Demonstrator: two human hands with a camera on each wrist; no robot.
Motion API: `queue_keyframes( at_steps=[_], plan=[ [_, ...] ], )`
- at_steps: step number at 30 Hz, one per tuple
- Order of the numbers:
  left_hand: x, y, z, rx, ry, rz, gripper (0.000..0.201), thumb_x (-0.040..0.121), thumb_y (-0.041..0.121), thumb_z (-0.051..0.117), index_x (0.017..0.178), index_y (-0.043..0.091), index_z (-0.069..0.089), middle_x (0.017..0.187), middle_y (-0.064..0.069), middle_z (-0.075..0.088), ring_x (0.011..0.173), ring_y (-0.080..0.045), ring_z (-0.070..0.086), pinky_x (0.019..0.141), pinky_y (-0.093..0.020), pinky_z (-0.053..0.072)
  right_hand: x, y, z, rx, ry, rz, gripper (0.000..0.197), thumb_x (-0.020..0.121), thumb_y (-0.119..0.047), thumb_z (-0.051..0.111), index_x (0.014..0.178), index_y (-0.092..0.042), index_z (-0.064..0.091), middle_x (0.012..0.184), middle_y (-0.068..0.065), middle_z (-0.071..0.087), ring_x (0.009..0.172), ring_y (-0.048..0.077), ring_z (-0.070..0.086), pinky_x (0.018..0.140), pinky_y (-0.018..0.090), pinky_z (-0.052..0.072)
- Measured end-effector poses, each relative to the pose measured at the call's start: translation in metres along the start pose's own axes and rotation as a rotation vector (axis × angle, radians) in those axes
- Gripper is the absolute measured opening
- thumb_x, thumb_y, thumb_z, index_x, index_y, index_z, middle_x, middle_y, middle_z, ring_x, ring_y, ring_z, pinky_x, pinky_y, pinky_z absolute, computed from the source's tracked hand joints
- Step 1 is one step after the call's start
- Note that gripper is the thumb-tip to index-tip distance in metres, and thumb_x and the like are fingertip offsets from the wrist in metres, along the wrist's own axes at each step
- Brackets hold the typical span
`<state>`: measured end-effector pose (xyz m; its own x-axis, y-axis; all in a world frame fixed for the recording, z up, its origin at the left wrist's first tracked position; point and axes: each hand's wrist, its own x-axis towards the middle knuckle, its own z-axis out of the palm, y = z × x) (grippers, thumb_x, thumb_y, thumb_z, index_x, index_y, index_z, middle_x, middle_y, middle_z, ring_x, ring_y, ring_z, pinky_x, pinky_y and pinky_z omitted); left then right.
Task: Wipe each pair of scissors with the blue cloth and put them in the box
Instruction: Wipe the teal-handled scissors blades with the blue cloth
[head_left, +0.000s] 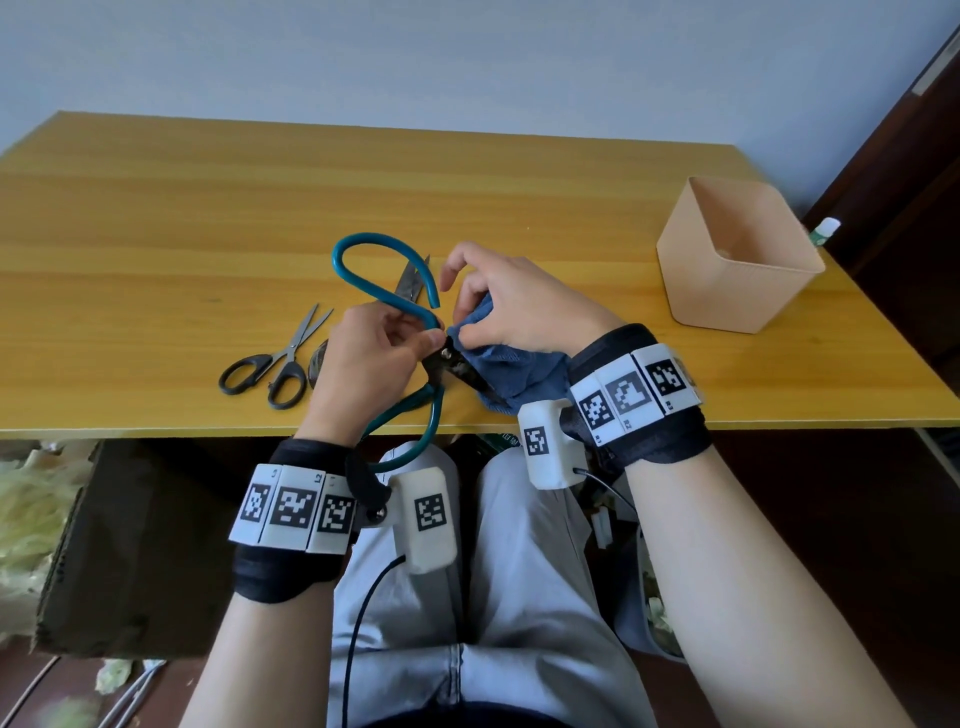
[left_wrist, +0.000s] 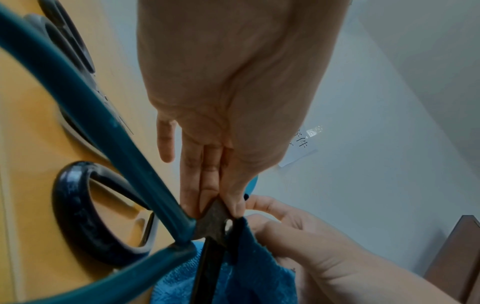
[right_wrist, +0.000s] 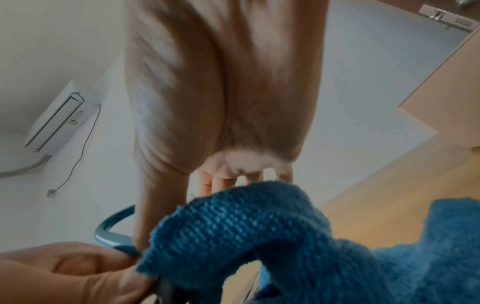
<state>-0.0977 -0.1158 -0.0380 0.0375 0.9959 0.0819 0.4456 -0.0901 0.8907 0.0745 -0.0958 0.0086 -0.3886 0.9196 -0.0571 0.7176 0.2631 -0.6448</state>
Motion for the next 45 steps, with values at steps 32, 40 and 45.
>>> queue_keyframes(
  at_steps=[32, 40, 45],
  plan=[
    [-0.002, -0.003, 0.000, -0.054, -0.037, -0.010, 0.011, 0.091, 0.014, 0.071, 0.098, 0.007, 0.073, 0.090, -0.012, 0.074, 0.088, -0.029, 0.070, 0.083, -0.045, 0.056, -0.003, 0.021, -0.003, 0.112, 0.043, -0.056, 0.025, 0.085, -0.005, 0.067, 0.104, -0.017, 0.057, 0.089, -0.006, 0.074, 0.070, -0.007, 0.056, 0.067, 0.005, 0.038],
    [-0.001, -0.003, 0.001, -0.051, -0.035, 0.000, 0.011, 0.091, 0.015, 0.072, 0.099, 0.008, 0.073, 0.090, -0.009, 0.074, 0.088, -0.027, 0.070, 0.082, -0.041, 0.056, -0.004, 0.025, -0.006, 0.098, 0.089, -0.053, 0.022, 0.084, -0.006, 0.067, 0.102, -0.015, 0.058, 0.089, -0.005, 0.074, 0.060, -0.005, 0.052, 0.060, 0.010, 0.038],
    [0.000, -0.004, 0.003, -0.042, -0.029, 0.011, 0.012, 0.090, 0.016, 0.072, 0.100, 0.008, 0.073, 0.089, -0.006, 0.074, 0.086, -0.023, 0.070, 0.075, -0.029, 0.053, -0.003, 0.027, -0.008, 0.106, 0.124, -0.063, 0.019, 0.082, -0.002, 0.066, 0.097, -0.012, 0.060, 0.084, -0.005, 0.074, 0.082, 0.000, 0.063, 0.073, 0.016, 0.042]
  ],
)
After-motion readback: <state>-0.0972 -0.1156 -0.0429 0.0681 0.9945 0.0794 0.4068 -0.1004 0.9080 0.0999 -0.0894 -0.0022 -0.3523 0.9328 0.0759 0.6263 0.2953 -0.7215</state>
